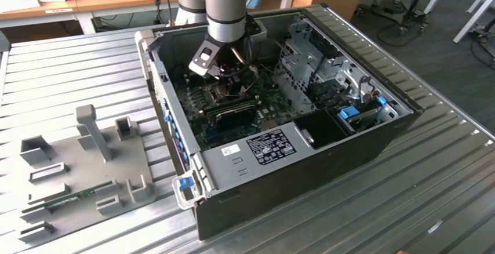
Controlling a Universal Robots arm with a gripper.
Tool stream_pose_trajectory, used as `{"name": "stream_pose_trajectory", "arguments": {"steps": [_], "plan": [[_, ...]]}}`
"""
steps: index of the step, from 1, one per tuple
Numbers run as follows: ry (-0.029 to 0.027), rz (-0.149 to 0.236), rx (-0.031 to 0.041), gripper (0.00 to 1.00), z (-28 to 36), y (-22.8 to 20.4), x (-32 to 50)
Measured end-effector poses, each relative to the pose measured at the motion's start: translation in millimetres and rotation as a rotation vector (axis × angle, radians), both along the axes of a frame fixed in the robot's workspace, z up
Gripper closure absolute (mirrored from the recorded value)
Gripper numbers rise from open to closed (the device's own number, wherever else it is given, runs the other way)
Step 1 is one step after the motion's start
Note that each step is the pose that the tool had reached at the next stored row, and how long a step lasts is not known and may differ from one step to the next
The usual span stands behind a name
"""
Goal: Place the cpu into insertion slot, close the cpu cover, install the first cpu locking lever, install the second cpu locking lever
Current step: 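Place the cpu into insertion slot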
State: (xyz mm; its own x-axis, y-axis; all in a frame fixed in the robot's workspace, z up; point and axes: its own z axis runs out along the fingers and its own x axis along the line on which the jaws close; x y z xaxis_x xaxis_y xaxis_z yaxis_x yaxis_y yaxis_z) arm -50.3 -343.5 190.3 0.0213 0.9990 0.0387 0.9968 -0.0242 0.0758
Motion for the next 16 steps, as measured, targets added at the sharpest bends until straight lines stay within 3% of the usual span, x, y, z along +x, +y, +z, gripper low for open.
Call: {"name": "stream_pose_trajectory", "arguments": {"steps": [5, 6, 16], "plan": [[-0.0010, 0.000, 0.0012, 0.45, -0.5, 0.2, 0.2], [-0.0010, 0.000, 0.0012, 0.39, -0.6, 0.2, 0.2], [-0.0001, 0.000, 0.0001, 0.39, 2.2, 0.0, 0.0]]}}
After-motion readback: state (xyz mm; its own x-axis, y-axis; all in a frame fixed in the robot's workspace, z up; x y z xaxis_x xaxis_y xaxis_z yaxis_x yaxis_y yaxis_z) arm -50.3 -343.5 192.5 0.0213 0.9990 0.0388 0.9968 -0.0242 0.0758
